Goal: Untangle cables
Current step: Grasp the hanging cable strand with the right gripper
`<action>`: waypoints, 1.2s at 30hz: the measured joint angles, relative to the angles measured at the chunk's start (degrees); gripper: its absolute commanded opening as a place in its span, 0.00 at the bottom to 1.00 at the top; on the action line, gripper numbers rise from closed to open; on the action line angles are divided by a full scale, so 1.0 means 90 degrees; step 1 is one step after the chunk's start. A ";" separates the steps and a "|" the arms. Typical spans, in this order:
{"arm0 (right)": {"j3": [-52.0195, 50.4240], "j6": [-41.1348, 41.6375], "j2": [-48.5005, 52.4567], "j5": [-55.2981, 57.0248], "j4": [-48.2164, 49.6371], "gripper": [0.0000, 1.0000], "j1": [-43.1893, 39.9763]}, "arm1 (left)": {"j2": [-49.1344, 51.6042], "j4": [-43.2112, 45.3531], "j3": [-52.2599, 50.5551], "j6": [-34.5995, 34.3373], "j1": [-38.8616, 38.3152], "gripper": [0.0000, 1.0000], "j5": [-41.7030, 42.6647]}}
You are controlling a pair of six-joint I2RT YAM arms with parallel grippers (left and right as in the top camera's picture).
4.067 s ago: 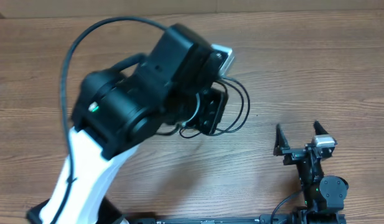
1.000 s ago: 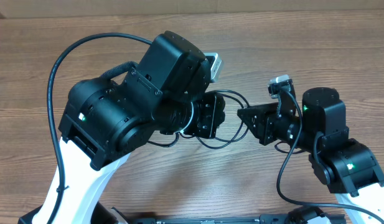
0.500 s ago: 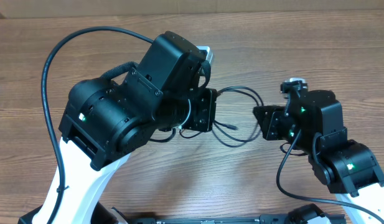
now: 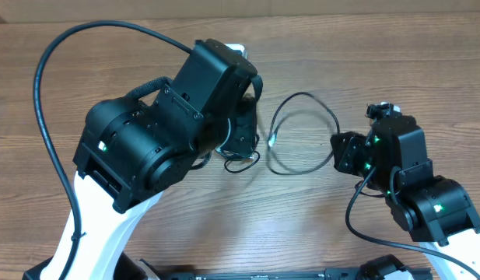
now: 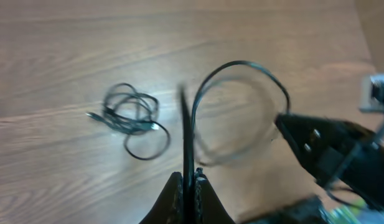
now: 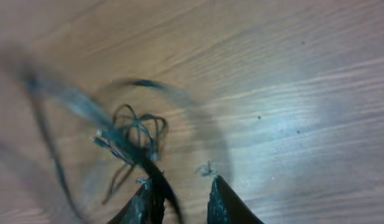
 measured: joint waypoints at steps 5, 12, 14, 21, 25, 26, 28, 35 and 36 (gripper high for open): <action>0.0000 0.0075 0.0000 -0.0007 -0.0131 0.20 0.0000 | 0.0000 -0.0002 0.0000 0.0002 0.0005 0.04 -0.0376; 0.0000 0.0136 0.0000 -0.0379 -0.0134 0.35 0.0000 | 0.0000 -0.0002 0.0000 0.0027 0.0005 0.05 -0.0561; 0.0000 0.0177 0.0000 -0.0515 -0.0136 0.57 0.0000 | 0.0000 -0.0002 0.0000 0.0029 0.0005 0.08 -0.0556; 0.0002 0.0153 0.0136 -0.1020 -0.0153 0.87 0.0000 | 0.0000 -0.0002 0.0000 0.0185 0.0005 0.04 0.0027; 0.0002 0.0172 0.0508 -0.0971 -0.0155 1.00 0.0000 | -0.0007 -0.0002 0.0000 0.0240 0.0005 0.04 0.0289; 0.0002 0.0158 0.0639 -0.0913 -0.0158 1.00 0.0000 | -0.0007 -0.0002 0.0000 0.0243 0.0005 0.04 0.0308; 0.0002 0.0148 0.0884 -0.0835 -0.0155 1.00 -0.0002 | -0.0019 -0.0002 0.0000 0.0243 0.0005 0.04 0.0304; 0.0002 0.0148 0.1630 -0.0721 -0.0209 1.00 0.0000 | -0.0102 0.0000 -0.0010 0.0299 0.0005 0.04 0.0189; 0.0002 0.0153 0.1683 -0.0709 -0.0202 1.00 -0.0002 | -0.0117 0.0000 -0.0046 0.0313 0.0005 0.04 0.0158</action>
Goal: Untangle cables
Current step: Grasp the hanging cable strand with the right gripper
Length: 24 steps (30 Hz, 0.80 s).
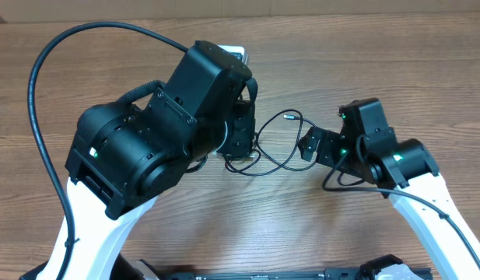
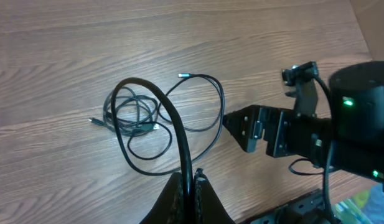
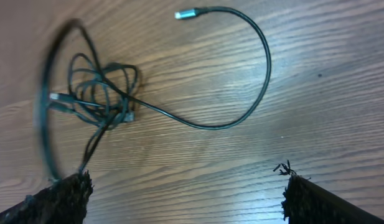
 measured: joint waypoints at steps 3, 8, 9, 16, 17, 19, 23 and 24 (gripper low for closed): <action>0.0000 0.0146 0.0044 0.0005 0.0027 1.00 -0.0053 | -0.0027 0.0000 -0.0204 0.0022 0.0000 0.04 -0.0053; 0.0000 0.0321 0.0044 -0.0539 0.0328 1.00 -0.0452 | -0.0027 -0.0002 -0.0658 0.0019 0.0000 0.04 -0.0129; 0.0000 0.0284 0.0044 -0.0816 0.0452 1.00 -0.0539 | -0.0027 -0.0002 -0.0709 0.0019 0.0000 0.04 -0.0141; 0.0000 -0.0044 0.0044 -0.2259 0.0741 1.00 -0.0629 | -0.0027 0.0000 -0.0763 0.0017 0.0000 0.04 0.0017; 0.0000 -0.0058 0.0044 -0.2341 0.0733 1.00 -0.0627 | -0.0027 -0.0002 -0.0763 0.0017 0.0000 0.04 0.0090; 0.0000 -0.0087 0.0061 -0.2477 0.0729 1.00 -0.0610 | -0.0027 0.0000 -0.0763 0.0017 0.0000 0.04 0.0228; 0.0000 -0.0148 0.0206 -0.2623 0.0695 0.88 -0.0444 | -0.0027 -0.0002 -0.0763 0.0017 0.0000 0.04 0.0408; 0.0000 -0.0165 0.0270 -0.2637 0.0695 0.80 -0.0389 | -0.0027 -0.0002 -0.0763 0.0017 0.0000 0.04 0.0466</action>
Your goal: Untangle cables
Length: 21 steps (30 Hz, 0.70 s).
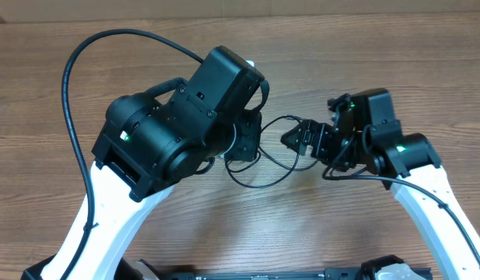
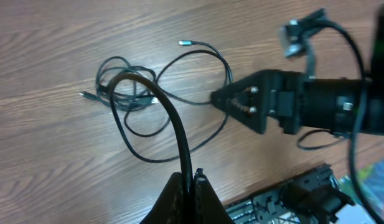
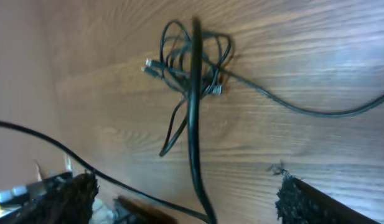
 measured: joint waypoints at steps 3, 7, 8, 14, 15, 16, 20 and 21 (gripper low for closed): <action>0.0000 -0.0027 0.0148 0.0022 -0.0029 0.65 0.0107 | 0.0000 0.0002 -0.0005 0.0000 0.0000 0.04 0.0141; 0.0000 -0.0015 0.0240 0.0155 -0.0061 0.35 0.0114 | 0.0000 0.0000 -0.0005 0.0000 0.0000 0.06 0.0257; 0.0000 -0.0036 0.0240 0.0182 -0.0058 0.28 0.0109 | 0.0000 0.0000 -0.0005 0.0000 0.0000 0.06 0.0260; 0.0000 -0.0032 0.0240 0.0245 -0.0068 0.04 0.0109 | 0.0000 0.0002 -0.0005 0.0000 0.0000 0.04 0.0304; 0.0000 -0.0012 0.0240 0.0248 -0.0083 0.04 0.0109 | 0.0000 0.0000 -0.0005 0.0000 0.0000 0.04 0.0304; 0.0000 -0.0010 0.0240 0.0248 -0.0100 0.04 0.0109 | 0.0000 0.0002 -0.0005 -0.0002 0.0000 0.04 0.0304; 0.0000 -0.0010 0.0240 0.0245 -0.0102 0.04 0.0109 | 0.0000 0.0002 -0.0005 0.0000 0.0000 0.06 0.0304; 0.0000 -0.0007 0.0240 0.0248 -0.0100 0.04 0.0109 | 0.0000 0.0000 -0.0005 0.0000 0.0000 0.11 0.0304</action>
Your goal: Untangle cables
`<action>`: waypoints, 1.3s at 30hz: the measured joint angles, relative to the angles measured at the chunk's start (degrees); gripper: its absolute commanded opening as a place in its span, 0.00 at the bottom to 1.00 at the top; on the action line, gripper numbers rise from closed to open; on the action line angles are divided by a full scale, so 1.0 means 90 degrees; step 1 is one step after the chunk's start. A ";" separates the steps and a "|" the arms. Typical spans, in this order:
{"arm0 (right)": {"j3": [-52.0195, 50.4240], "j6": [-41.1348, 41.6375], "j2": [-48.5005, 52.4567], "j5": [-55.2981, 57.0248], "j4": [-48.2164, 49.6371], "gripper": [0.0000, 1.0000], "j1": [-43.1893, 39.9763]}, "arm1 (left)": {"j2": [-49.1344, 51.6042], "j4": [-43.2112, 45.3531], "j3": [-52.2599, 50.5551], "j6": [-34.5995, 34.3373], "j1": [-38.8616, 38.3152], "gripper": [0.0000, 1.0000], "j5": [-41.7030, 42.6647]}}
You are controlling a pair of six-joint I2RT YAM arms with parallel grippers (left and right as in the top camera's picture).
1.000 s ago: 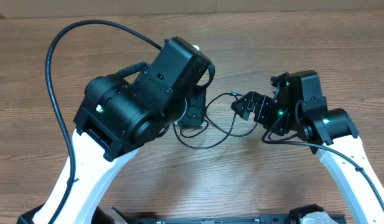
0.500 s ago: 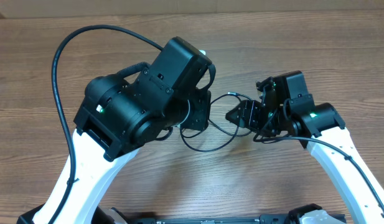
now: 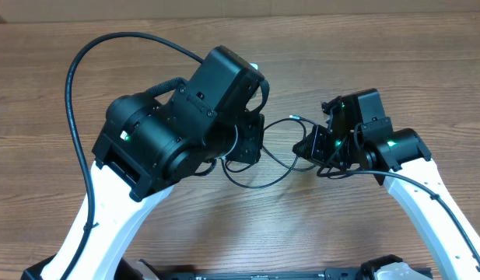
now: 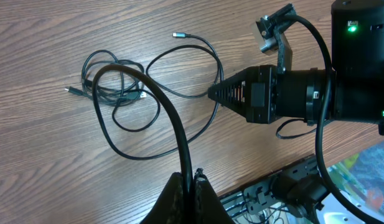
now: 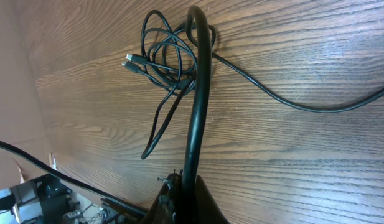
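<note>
A thin black cable lies in a small tangle [image 4: 111,90] on the wooden table, with a loose loop ending in a silver plug [image 4: 179,35]. My left gripper [image 4: 192,182] is shut on one strand that arcs up from the tangle. In the right wrist view the same tangle [image 5: 167,56] lies ahead, and my right gripper [image 5: 188,186] is shut on the strand rising from it. Overhead, the right gripper [image 3: 311,146] faces the left gripper [image 3: 243,144] across a cable loop [image 3: 263,177]. The left arm hides the tangle there.
The wooden table [image 3: 224,225] stretches around both arms. The left arm's thick supply hose [image 3: 76,85] arches over the left side. The table's front edge with loose wiring [image 4: 285,186] shows in the left wrist view.
My right gripper stood wide open with the raised strand between its fingers; now it is shut on that strand. The left gripper keeps its hold and has barely moved.
The left gripper held a cable strand at every moment. At first the right gripper was at a big loop to the right, blurred. Then it stood wide open, the loop and plug lying on the table. It came around the raised strand and is now shut on it.
</note>
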 measured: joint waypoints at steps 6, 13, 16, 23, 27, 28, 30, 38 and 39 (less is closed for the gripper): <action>0.0000 0.0000 0.0000 -0.0002 0.0000 0.04 0.0000 | 0.0000 0.0000 0.0000 -0.0022 0.0000 0.59 0.0027; 0.0000 -0.0005 0.0000 0.0000 -0.0022 0.04 0.0000 | -0.0002 0.0000 -0.0002 -0.0092 0.0000 1.00 0.0044; 0.0000 0.0000 0.0000 -0.0002 -0.0022 0.04 0.0000 | 0.0000 0.0000 -0.0005 -0.0095 0.0000 1.00 0.0046; 0.0000 0.0000 0.0000 -0.0002 -0.0002 0.04 0.0000 | 0.0000 0.0000 -0.0005 -0.0095 0.0000 1.00 0.0046; 0.0000 0.0000 0.0000 -0.0002 0.0005 0.04 0.0000 | 0.0000 0.0000 -0.0005 -0.0095 0.0000 0.99 0.0046; 0.0000 -0.0002 0.0000 0.0000 0.0005 0.04 0.0000 | 0.0000 0.0002 -0.0005 -0.0095 0.0000 1.00 0.0046; 0.0000 -0.0002 0.0000 -0.0002 0.0005 0.04 0.0000 | 0.0000 0.0000 -0.0005 -0.0095 0.0000 1.00 0.0046; 0.0000 0.0000 0.0000 0.0000 0.0005 0.04 0.0000 | -0.0002 0.0002 -0.0005 -0.0097 0.0000 1.00 0.0046; 0.0000 0.0000 0.0000 0.0000 0.0005 0.04 0.0000 | 0.0000 0.0000 -0.0005 -0.0097 0.0000 0.99 0.0046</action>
